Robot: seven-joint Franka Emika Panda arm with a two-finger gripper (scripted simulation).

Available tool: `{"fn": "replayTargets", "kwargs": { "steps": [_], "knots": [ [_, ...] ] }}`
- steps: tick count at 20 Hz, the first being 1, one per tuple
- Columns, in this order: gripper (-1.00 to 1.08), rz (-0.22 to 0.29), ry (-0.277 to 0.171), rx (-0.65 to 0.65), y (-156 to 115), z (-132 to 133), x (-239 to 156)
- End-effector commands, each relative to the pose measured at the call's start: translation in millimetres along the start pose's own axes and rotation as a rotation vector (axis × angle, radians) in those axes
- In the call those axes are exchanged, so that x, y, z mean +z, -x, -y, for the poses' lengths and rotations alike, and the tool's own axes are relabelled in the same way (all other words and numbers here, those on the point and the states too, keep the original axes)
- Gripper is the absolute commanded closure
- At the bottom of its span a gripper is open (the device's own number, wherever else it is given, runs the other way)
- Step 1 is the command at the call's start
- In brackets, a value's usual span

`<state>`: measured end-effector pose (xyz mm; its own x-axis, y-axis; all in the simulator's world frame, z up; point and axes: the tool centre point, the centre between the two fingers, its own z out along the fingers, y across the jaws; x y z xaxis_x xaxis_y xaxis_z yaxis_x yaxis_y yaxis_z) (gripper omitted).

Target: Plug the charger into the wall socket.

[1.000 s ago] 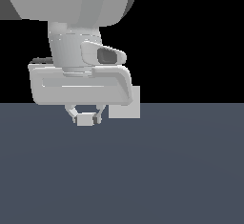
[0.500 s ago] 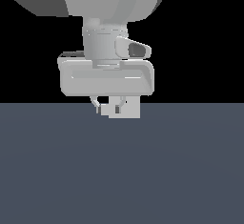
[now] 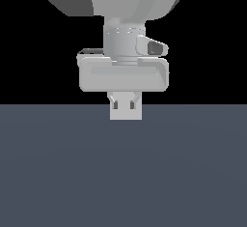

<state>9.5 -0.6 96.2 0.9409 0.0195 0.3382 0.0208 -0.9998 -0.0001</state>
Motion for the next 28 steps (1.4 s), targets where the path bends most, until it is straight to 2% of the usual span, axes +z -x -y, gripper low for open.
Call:
{"fn": "replayTargets", "kwargs": {
  "steps": [1,15,28],
  "knots": [
    [1.08,0.001,-0.003,-0.007,-3,-4,-1],
    [1.08,0.001,-0.004,-0.01,-10,-8,0],
    [1.08,0.002,-0.005,-0.012,-49,-9,13]
  ]
}}
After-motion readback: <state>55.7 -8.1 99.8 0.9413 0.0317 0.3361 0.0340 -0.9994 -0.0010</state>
